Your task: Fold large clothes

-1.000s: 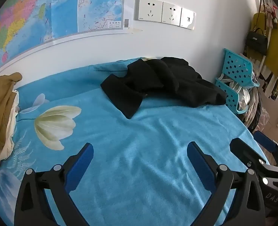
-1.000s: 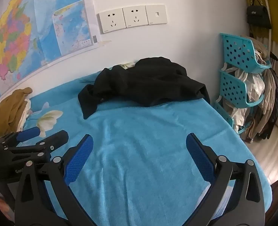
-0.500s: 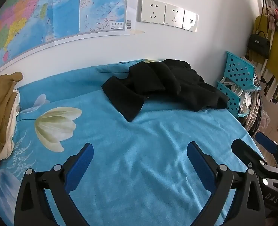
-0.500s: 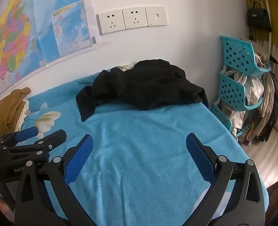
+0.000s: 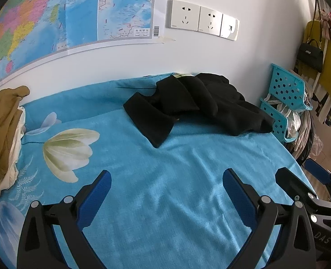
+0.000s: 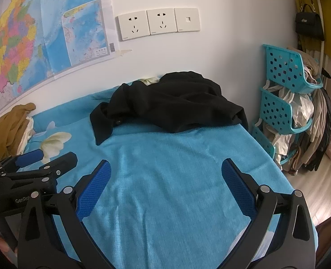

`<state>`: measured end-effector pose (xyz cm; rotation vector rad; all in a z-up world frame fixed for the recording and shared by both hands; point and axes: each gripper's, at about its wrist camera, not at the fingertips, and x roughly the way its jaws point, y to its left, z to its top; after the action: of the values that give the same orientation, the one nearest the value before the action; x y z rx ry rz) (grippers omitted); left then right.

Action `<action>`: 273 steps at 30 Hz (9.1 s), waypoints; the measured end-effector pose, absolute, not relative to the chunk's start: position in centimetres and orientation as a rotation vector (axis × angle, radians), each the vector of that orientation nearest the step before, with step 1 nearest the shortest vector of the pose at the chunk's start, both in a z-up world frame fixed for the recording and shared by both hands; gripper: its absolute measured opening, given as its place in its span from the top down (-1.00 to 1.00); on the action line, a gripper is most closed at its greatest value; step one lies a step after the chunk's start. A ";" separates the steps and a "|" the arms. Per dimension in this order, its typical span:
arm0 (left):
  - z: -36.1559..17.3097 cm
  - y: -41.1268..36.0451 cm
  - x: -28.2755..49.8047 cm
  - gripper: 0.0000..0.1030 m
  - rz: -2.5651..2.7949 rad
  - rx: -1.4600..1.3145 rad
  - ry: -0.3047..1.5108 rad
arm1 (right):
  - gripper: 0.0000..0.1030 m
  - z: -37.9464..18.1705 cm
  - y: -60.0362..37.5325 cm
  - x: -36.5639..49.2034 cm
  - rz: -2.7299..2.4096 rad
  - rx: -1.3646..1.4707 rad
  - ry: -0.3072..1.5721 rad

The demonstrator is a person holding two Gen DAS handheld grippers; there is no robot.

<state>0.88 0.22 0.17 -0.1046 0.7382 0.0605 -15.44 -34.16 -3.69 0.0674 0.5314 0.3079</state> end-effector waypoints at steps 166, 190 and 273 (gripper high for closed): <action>20.2 14.6 -10.8 0.85 0.310 0.050 0.351 | 0.66 15.0 -29.7 -9.8 1.010 -0.113 0.497; -2.6 22.8 4.6 0.08 0.213 -0.030 0.969 | 0.92 4.6 -33.8 0.5 0.765 -0.068 0.785; -0.5 16.2 -2.7 -0.62 -0.079 0.109 0.895 | 0.68 -10.3 -40.9 -10.9 0.977 0.267 1.127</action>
<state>-2.73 16.19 -0.50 0.1086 0.8945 -0.0794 -10.91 -40.87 -10.32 0.2675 1.1266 0.9770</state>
